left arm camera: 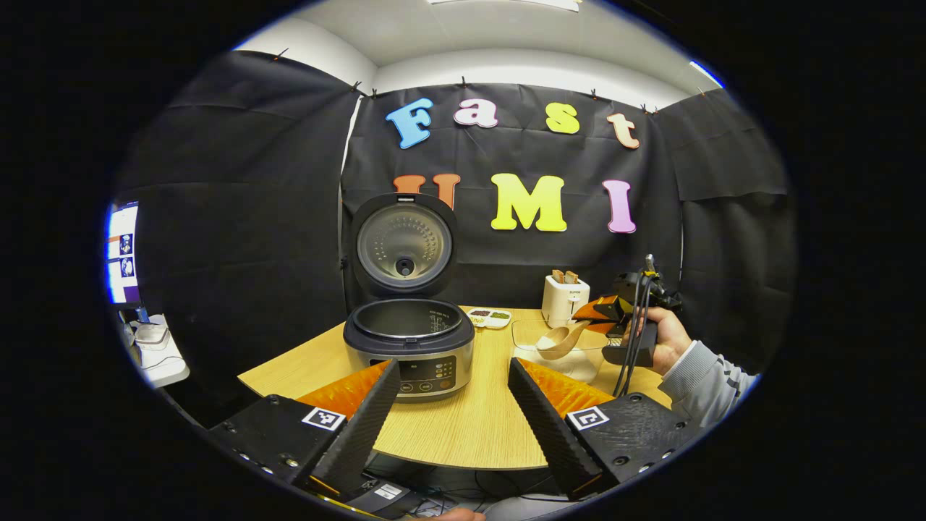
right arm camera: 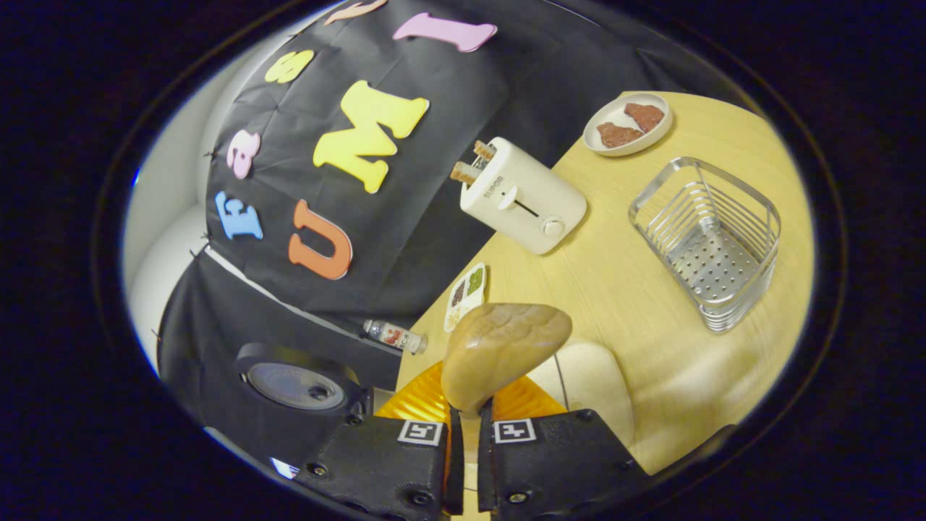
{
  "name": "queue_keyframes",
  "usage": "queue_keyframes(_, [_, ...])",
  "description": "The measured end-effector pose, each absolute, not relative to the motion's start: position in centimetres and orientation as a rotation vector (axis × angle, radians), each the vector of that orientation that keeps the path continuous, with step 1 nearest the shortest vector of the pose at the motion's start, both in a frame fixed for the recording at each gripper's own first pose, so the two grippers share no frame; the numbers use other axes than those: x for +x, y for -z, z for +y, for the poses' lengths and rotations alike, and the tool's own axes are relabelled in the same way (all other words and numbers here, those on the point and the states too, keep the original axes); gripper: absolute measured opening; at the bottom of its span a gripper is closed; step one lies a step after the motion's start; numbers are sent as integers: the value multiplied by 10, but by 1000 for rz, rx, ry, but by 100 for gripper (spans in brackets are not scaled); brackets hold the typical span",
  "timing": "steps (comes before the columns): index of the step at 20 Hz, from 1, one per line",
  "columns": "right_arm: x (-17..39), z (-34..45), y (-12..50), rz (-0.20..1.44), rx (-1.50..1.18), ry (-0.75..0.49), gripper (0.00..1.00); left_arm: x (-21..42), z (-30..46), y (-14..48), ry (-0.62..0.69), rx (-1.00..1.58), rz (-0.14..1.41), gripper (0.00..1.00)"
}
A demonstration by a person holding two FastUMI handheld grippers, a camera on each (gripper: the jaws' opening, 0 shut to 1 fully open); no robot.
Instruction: Close the left gripper, press the button to open the rice cooker; take a wooden spoon from the chopstick holder with the right hand, scoop a spoonful of rice and pour it into the rice cooker, then put the wooden spoon back into the chopstick holder.
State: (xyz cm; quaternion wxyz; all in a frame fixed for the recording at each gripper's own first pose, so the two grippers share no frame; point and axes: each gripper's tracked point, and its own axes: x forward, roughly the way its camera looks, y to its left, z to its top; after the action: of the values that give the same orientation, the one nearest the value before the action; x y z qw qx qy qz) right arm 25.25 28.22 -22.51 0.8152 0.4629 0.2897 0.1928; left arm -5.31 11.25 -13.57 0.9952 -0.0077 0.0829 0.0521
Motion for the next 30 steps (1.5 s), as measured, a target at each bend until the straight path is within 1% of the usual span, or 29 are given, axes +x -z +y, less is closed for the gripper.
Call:
queue_keyframes(3, [246,265,212,589,1134,-414,12,-54,109,135,-99,-9,169,96])
queue_keyframes(7, [234,268,173,541,1372,-516,12,-55,106,138,-90,6,175,96])
queue_keyframes(9, [229,277,163,555,1383,-543,12,-54,107,137,-87,8,181,96])
queue_keyframes(14, [212,318,120,520,1243,-615,12,-60,115,134,-95,15,171,96])
queue_keyframes(20, [199,400,86,531,1069,-686,12,-71,129,136,-112,-3,173,96])
queue_keyframes(25, [186,479,70,525,890,-733,12,-84,141,135,-126,-17,160,96])
queue_keyframes(30, [186,537,81,490,670,-725,12,-89,153,136,-137,-38,148,96])
